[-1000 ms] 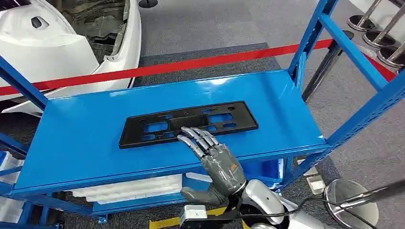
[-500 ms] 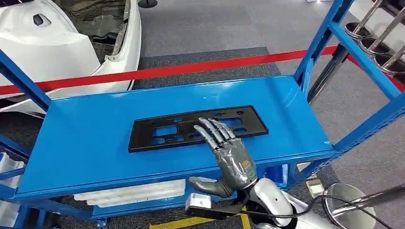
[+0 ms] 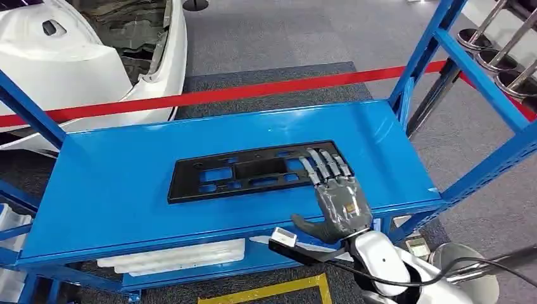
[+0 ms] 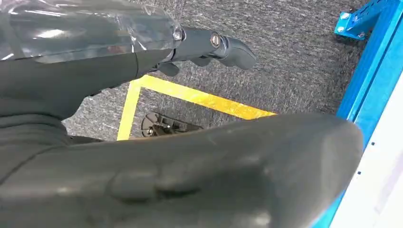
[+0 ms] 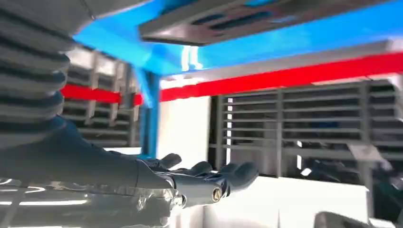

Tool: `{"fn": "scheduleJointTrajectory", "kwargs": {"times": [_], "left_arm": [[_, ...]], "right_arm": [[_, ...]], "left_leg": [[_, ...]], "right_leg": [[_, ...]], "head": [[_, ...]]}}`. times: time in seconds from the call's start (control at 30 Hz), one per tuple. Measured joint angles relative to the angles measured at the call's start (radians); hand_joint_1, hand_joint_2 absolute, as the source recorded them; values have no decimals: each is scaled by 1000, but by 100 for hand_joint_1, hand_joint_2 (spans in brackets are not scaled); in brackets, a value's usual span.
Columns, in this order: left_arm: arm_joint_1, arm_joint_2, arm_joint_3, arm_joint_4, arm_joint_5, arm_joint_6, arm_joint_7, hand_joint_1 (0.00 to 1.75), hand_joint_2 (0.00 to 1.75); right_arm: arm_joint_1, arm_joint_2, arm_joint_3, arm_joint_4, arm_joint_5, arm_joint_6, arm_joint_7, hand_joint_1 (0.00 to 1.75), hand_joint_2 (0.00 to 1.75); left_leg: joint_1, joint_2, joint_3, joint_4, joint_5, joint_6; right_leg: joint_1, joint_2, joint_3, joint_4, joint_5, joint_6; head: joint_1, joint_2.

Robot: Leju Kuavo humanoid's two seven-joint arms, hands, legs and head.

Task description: Take the parts from the cabinet and place them on the table.

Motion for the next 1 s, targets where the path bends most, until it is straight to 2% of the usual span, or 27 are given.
{"fn": "scheduleJointTrajectory", "kwargs": {"times": [0.13, 0.33, 0.4, 0.5, 0.57, 0.9, 1.0], "left_arm": [[-1, 0, -2, -1, 2, -5, -5, 0, 0], [-3, 0, -5, -1, 3, -8, -12, 0, 0], [-3, 0, -8, -1, 2, -13, -12, 0, 0], [-5, 0, -15, -1, 2, -21, -12, 0, 0], [-6, 0, -19, -1, 2, -21, -12, 0, 0], [-11, 0, -32, -1, 2, -17, -14, 0, 0], [-12, 0, -41, -1, 2, -18, -7, 0, 0]], "right_arm": [[-2, -18, -3, -16, -126, 97, -28, 0, 175], [-15, -26, -3, -24, -185, 100, -56, 0, 175], [-15, -27, -3, -24, -206, 65, -87, 0, 175], [-12, -27, -13, -24, -288, -56, -183, 0, 175], [-10, -27, -20, -23, -344, -98, -235, 0, 175], [-27, -19, -35, 8, -564, -201, -403, 0, 175], [-46, -8, -34, 35, -604, -207, -439, 0, 175]], "left_leg": [[1, 0, 1, -2, 0, -1], [1, 0, 3, -5, 1, -1], [1, 0, 3, -5, 1, -1], [1, 0, 4, -6, 1, -1], [1, 0, 4, -6, 1, -1], [1, 0, 4, -7, 1, -1], [1, 0, 5, -7, 1, -1]], "right_leg": [[2, 0, 0, 0, 0, 0], [2, 0, 1, 0, 0, -1], [2, 0, 1, 0, 0, -1], [2, 0, 1, 0, 0, -1], [2, 0, 1, 0, -1, -1], [2, 0, 2, 0, -1, -1], [2, 0, 2, 0, -1, -1]], "head": [[0, 0], [0, 0], [0, 0], [0, 0], [0, 0], [0, 0], [0, 0]]}}
